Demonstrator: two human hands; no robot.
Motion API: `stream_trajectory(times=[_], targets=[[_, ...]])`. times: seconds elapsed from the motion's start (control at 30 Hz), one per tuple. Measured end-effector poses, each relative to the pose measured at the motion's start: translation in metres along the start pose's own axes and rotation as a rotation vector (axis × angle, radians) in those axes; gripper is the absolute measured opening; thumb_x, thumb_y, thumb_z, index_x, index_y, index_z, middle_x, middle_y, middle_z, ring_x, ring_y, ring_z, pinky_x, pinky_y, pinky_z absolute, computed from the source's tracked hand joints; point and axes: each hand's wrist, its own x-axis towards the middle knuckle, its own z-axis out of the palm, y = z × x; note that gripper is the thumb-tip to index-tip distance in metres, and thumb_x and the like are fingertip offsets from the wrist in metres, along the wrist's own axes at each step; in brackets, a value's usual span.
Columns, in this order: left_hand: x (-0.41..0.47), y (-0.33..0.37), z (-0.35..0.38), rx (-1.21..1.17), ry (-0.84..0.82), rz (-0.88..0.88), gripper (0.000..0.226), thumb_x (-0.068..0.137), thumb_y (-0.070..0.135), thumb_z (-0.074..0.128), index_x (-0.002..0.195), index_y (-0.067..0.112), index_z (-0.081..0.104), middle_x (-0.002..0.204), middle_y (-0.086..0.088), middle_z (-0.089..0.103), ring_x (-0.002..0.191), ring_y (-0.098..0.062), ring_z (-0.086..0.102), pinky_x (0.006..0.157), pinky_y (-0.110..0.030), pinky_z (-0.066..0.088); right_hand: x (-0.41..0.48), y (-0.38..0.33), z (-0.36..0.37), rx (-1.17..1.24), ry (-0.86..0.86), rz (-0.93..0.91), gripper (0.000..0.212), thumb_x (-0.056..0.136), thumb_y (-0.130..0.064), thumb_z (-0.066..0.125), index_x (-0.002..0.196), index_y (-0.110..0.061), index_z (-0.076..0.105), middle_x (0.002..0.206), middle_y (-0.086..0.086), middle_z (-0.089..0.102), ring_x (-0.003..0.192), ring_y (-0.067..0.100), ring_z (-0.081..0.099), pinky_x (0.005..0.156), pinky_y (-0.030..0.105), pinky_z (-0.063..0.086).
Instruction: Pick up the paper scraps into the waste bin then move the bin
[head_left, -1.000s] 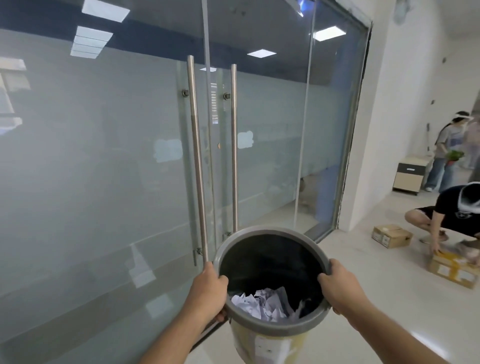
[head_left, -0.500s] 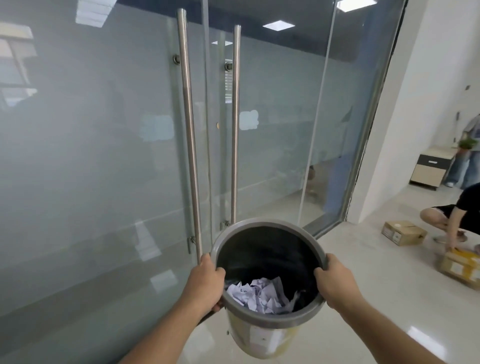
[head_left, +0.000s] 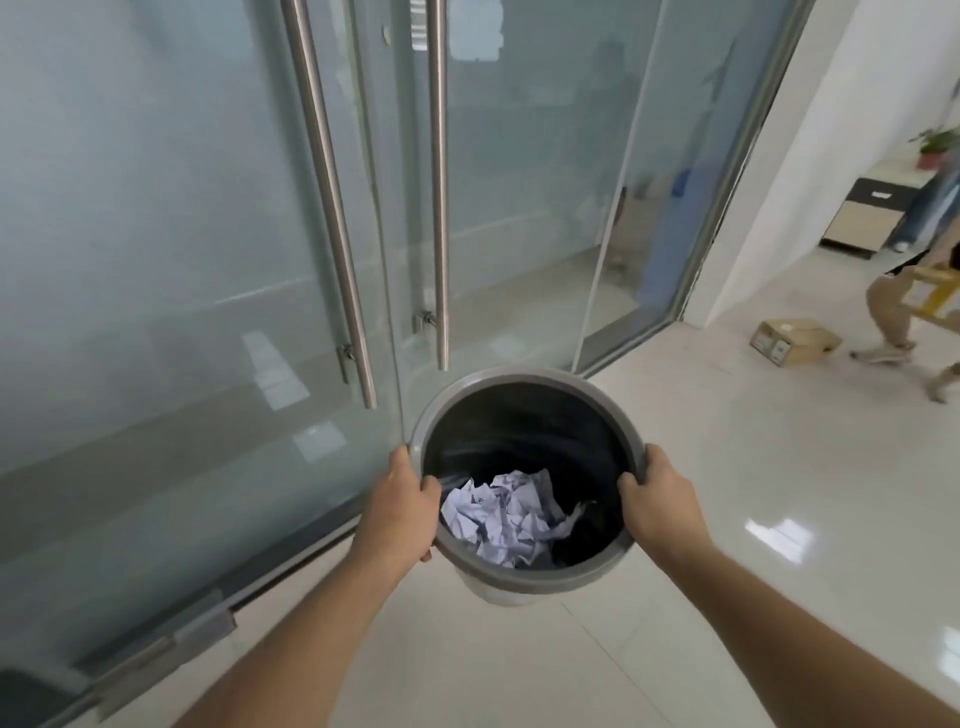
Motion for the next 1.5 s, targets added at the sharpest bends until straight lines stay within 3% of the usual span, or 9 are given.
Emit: stream_trajectory(times=[0.17, 0.4, 0.5, 0.73, 0.93, 1.07, 1.27, 1.33, 1.5], targets=[[0.009, -0.098, 0.083, 0.036, -0.038, -0.045, 0.018, 0.098, 0.022, 0.044, 0.114, 0.015, 0.044, 0.091, -0.015, 0.067, 0.048, -0.025, 0.059, 0.029, -0.023, 0.042, -0.003, 0.094, 0.095, -0.013, -0.024, 0.055, 0.025, 0.087, -0.018, 0.044, 0.112, -0.016, 0.048, 0.090, 0.010, 0.057, 0.078, 0.032, 0.053, 0.074, 0.038, 0.047], [0.006, -0.276, 0.216, 0.069, -0.089, -0.126, 0.022, 0.098, 0.021, 0.044, 0.120, 0.017, 0.045, 0.084, -0.007, 0.062, 0.054, -0.022, 0.059, 0.032, -0.023, 0.043, -0.030, 0.251, 0.253, -0.068, -0.091, 0.118, 0.022, 0.089, -0.019, 0.043, 0.111, -0.015, 0.046, 0.083, 0.007, 0.051, 0.067, 0.029, 0.045, 0.066, 0.033, 0.038], [0.007, -0.351, 0.275, 0.059, -0.131, -0.177, 0.025, 0.097, 0.020, 0.044, 0.122, 0.019, 0.045, 0.093, -0.011, 0.065, 0.064, -0.027, 0.063, 0.034, -0.026, 0.047, -0.043, 0.320, 0.324, -0.069, -0.126, 0.161, 0.020, 0.090, -0.020, 0.043, 0.109, -0.016, 0.045, 0.080, 0.006, 0.053, 0.062, 0.024, 0.046, 0.061, 0.032, 0.038], [0.024, -0.476, 0.377, 0.060, -0.157, -0.176, 0.029, 0.098, 0.020, 0.045, 0.127, 0.022, 0.044, 0.081, -0.004, 0.063, 0.054, -0.026, 0.063, 0.031, -0.026, 0.046, -0.055, 0.436, 0.444, -0.066, -0.143, 0.198, 0.023, 0.091, -0.021, 0.041, 0.113, -0.018, 0.044, 0.067, -0.011, 0.047, 0.057, 0.004, 0.047, 0.043, 0.021, 0.032], [0.028, -0.524, 0.412, 0.036, -0.161, -0.168, 0.035, 0.097, 0.018, 0.044, 0.132, 0.020, 0.043, 0.080, -0.010, 0.066, 0.051, -0.030, 0.065, 0.033, -0.029, 0.049, -0.058, 0.473, 0.485, -0.055, -0.158, 0.193, 0.021, 0.091, -0.022, 0.043, 0.112, -0.020, 0.044, 0.071, -0.002, 0.051, 0.057, 0.005, 0.046, 0.051, 0.030, 0.037], [0.026, -0.534, 0.421, 0.053, -0.164, -0.167, 0.033, 0.097, 0.020, 0.044, 0.131, 0.019, 0.043, 0.079, -0.010, 0.066, 0.053, -0.030, 0.065, 0.038, -0.034, 0.053, -0.060, 0.482, 0.493, -0.048, -0.170, 0.200, 0.022, 0.090, -0.021, 0.042, 0.112, -0.020, 0.044, 0.079, 0.004, 0.056, 0.061, 0.019, 0.050, 0.061, 0.033, 0.041], [0.024, -0.539, 0.429, 0.076, -0.160, -0.160, 0.027, 0.099, 0.023, 0.045, 0.125, 0.020, 0.044, 0.078, -0.008, 0.066, 0.050, -0.027, 0.062, 0.047, -0.043, 0.058, -0.060, 0.492, 0.503, -0.058, -0.188, 0.217, 0.024, 0.091, -0.021, 0.042, 0.115, -0.019, 0.043, 0.079, 0.003, 0.055, 0.064, 0.022, 0.050, 0.064, 0.033, 0.041], [0.024, -0.541, 0.432, 0.097, -0.175, -0.152, 0.028, 0.099, 0.024, 0.045, 0.126, 0.019, 0.042, 0.079, -0.008, 0.065, 0.055, -0.030, 0.064, 0.056, -0.050, 0.060, -0.060, 0.495, 0.506, -0.064, -0.196, 0.218, 0.025, 0.092, -0.021, 0.041, 0.117, -0.019, 0.042, 0.081, 0.004, 0.055, 0.067, 0.025, 0.051, 0.064, 0.034, 0.042], [0.022, -0.550, 0.437, 0.106, -0.174, -0.132, 0.036, 0.100, 0.024, 0.043, 0.134, 0.015, 0.035, 0.081, -0.013, 0.067, 0.060, -0.033, 0.065, 0.059, -0.053, 0.060, -0.062, 0.498, 0.512, -0.056, -0.185, 0.215, 0.026, 0.092, -0.020, 0.039, 0.117, -0.021, 0.038, 0.076, 0.005, 0.056, 0.064, 0.024, 0.053, 0.060, 0.035, 0.043]])
